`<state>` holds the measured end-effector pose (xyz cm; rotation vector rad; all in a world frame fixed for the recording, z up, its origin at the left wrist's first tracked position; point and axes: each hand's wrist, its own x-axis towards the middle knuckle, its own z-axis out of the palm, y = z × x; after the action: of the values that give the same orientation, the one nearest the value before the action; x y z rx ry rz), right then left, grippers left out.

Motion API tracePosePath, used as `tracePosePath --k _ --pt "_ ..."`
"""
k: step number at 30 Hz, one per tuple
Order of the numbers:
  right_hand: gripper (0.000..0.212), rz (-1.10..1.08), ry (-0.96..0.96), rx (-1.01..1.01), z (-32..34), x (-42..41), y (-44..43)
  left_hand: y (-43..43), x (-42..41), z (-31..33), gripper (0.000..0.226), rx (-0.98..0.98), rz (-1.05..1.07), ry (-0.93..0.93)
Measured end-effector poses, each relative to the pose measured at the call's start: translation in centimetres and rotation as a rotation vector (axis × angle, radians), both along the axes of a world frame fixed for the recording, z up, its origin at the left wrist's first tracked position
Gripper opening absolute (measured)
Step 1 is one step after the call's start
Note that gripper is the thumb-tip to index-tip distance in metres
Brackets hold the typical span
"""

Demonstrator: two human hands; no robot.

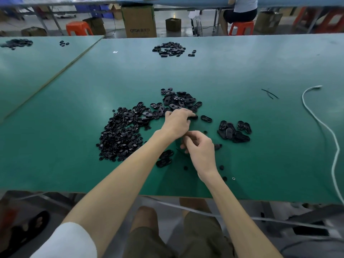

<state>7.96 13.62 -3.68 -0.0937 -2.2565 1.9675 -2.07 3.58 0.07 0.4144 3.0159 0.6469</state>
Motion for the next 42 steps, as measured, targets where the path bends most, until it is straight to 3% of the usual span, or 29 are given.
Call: tracePosePath --k 4,7,14,18,23,29,35,42 --pt "0.016 -0.017 -0.007 -0.05 0.0 0.1 0.2 -0.4 0.4 -0.4 0.028 -0.079 -0.005 0.155" --pt "0.015 -0.017 -0.001 -0.059 0.0 0.1 0.2 -0.9 0.6 -0.7 0.017 -0.027 0.032 0.164" --pt "0.016 -0.035 0.017 -0.129 0.0 0.1 0.4 -2.8 1.7 -0.7 0.03 0.22 0.131 0.226" --pt "0.012 -0.084 0.029 -0.201 -0.2 -0.1 0.7 -4.4 3.0 0.8 0.026 0.475 0.052 0.121" --pt "0.009 -0.061 0.025 -0.192 -0.3 -0.3 0.4 -5.0 5.0 1.5 0.025 0.468 -0.148 0.06" --pt "0.01 -0.063 0.023 -0.207 -0.2 -0.2 0.3 -5.9 5.5 0.8 0.024 0.557 -0.075 0.075" --pt "0.009 -0.064 0.026 -0.227 -0.2 -0.2 0.3 -6.9 4.4 -1.2 0.01 0.308 0.07 0.021" --pt "0.007 -0.061 0.029 -0.21 -0.2 -0.2 0.4 -6.1 4.2 -2.3 0.005 0.253 0.039 0.052"
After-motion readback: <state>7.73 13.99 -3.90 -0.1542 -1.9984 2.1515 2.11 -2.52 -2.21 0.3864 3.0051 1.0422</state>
